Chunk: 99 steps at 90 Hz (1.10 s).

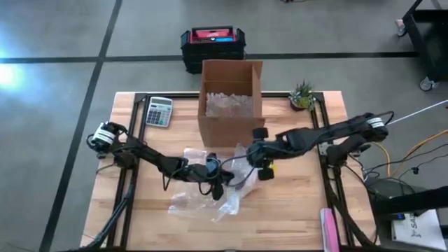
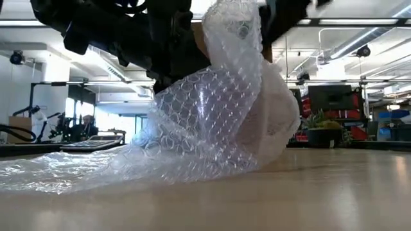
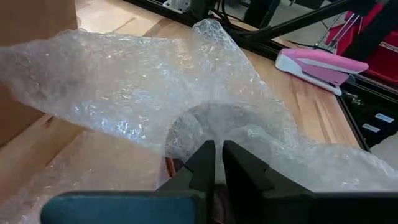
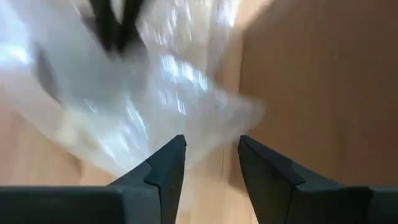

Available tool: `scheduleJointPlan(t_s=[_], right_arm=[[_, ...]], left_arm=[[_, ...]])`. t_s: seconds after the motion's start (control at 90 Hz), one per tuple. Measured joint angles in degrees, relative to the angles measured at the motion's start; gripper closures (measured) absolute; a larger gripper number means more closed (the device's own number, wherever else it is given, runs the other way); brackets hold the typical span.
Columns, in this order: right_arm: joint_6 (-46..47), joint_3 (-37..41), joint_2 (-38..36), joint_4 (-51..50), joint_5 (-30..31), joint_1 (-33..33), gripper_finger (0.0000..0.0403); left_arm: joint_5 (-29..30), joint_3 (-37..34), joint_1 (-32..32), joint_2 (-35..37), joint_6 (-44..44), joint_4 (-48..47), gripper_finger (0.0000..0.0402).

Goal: Wrap mug
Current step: Wrap the purple mug with bubble wrap

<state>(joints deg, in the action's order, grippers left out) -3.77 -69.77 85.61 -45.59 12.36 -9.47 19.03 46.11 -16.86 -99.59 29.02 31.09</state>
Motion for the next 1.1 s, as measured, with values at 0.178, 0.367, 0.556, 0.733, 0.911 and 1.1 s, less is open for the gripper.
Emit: scheduleJointPlan(t_s=[0.178,0.367,0.556,0.733,0.911,1.1], right_arm=[[3.00,10.51,-0.69,15.45,-6.77,-0.86,0.0324],[1.32,11.57,1.39,29.59,-10.63,-3.69,0.0390],[0.67,6.15,9.36,29.23,-12.44,-4.53,0.0396],[-2.05,-0.64,16.21,22.24,-12.42,-4.48,0.0402],[-2.95,-3.81,18.40,20.55,-12.44,-4.49,0.0401],[-2.78,-3.95,18.57,19.80,-12.45,-4.20,0.0402]], left_arm=[[0.00,-0.04,0.00,-0.02,0.00,0.38,0.0381],[-0.02,-0.07,0.08,-0.02,0.01,0.85,0.0381],[-0.09,-0.17,0.09,-0.07,0.04,2.08,0.0381],[-2.91,1.17,0.00,3.24,2.73,-5.18,0.0381],[-4.68,6.20,-1.49,8.40,7.41,-19.94,0.0381],[-4.21,9.42,-2.20,6.28,3.66,-19.26,0.0381]])
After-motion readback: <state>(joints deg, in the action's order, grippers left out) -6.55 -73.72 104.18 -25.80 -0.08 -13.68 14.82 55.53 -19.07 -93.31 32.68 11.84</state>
